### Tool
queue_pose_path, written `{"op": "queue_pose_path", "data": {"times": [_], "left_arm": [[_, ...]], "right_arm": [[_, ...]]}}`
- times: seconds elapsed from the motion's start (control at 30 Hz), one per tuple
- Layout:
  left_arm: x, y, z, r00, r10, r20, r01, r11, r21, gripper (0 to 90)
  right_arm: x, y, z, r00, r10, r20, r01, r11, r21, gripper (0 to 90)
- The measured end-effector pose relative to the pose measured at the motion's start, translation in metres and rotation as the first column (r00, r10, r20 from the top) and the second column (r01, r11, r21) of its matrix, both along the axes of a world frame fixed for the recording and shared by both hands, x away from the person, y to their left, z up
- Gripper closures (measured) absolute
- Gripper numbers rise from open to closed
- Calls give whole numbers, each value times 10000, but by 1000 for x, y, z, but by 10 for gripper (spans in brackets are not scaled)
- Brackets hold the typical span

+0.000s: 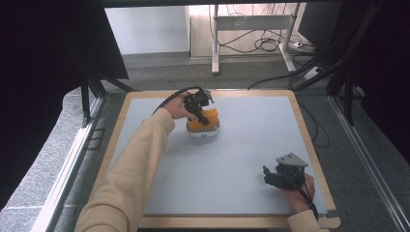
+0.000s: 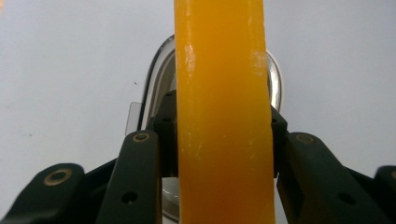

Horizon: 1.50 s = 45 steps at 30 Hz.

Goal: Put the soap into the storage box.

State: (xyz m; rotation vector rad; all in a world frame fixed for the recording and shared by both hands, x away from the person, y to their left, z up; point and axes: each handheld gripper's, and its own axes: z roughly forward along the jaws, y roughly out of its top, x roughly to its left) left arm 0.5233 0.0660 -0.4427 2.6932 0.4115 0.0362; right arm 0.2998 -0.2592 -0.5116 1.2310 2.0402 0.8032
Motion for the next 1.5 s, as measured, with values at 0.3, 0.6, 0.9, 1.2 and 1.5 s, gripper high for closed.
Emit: {"op": "queue_pose_path", "data": {"times": [0.3, 0.6, 0.9, 1.2, 1.5], "left_arm": [[3, -2, -11, 10000, -15, -3, 15, 10000, -17, 619], [0, 4, 16, 9944, 422, 973, -362, 9973, -631, 392], [-11, 15, 35, 9861, 1020, 1308, -875, 9898, -1122, 318], [-37, 34, 43, 9671, 2209, 1266, -1921, 9594, -2067, 298], [-72, 56, 44, 9364, 3164, 1519, -2735, 9291, -2489, 287]], "right_arm": [[0, 1, -1, 10000, -1, -7, 1, 10000, -3, 170], [0, 1, 0, 10000, 18, -39, -18, 10000, 3, 170], [-1, 2, 0, 10000, 44, -6, -44, 10000, -7, 170], [-2, 3, 0, 10000, 80, 27, -80, 10000, -2, 169], [-7, 2, 4, 9997, 152, 193, -155, 9997, 168, 169]]}}
